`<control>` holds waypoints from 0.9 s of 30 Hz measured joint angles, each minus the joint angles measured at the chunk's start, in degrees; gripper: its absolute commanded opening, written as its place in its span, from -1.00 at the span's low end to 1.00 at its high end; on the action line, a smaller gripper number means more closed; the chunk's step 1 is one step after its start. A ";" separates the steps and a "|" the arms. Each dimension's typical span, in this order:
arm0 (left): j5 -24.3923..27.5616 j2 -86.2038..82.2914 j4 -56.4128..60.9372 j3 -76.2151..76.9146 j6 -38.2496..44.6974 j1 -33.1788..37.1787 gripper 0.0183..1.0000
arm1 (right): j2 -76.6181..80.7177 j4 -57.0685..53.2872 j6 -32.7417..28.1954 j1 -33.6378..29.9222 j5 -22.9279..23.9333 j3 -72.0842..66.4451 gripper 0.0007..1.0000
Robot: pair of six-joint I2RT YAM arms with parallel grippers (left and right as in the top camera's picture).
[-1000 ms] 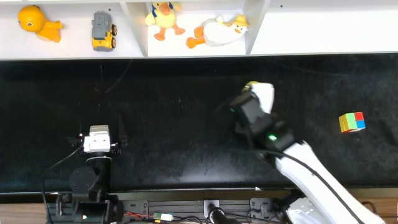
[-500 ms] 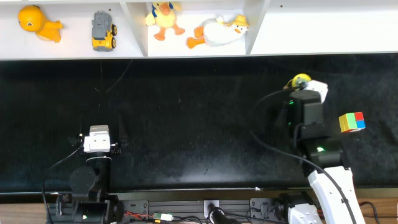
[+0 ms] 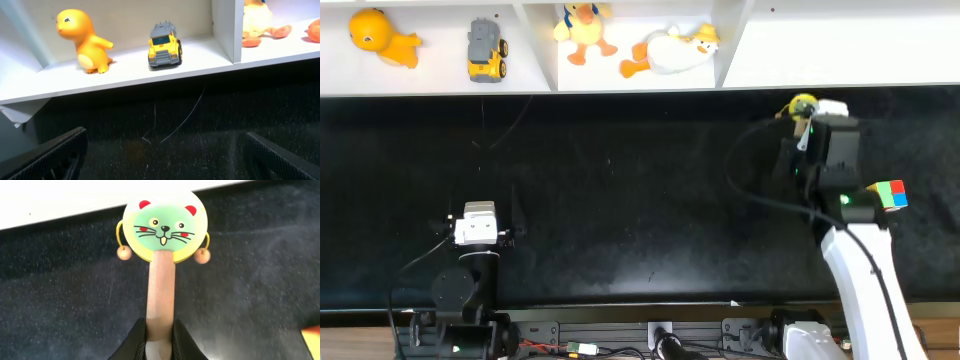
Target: Store Toys
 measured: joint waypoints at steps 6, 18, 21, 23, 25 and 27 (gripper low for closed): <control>0.00 0.00 0.00 0.00 0.00 0.00 1.00 | 7.43 -0.59 -2.91 0.02 -0.33 8.76 -0.92; 0.00 0.00 0.00 0.00 0.00 0.00 1.00 | 18.88 -1.44 -8.66 0.02 0.04 19.08 -0.92; 0.00 0.00 0.00 0.00 0.00 0.00 1.00 | 21.42 -1.38 -10.05 0.02 0.33 21.11 -0.92; 0.00 0.00 0.00 0.00 0.02 0.00 1.00 | 22.80 -1.33 -11.10 0.00 0.37 22.38 -0.92; 0.00 0.00 0.00 0.00 0.02 0.00 1.00 | 23.74 -1.20 -12.11 0.00 0.39 23.39 -0.92; 0.00 0.00 0.00 0.00 0.00 0.00 1.00 | 24.44 -0.87 -13.09 0.00 0.42 24.26 -0.92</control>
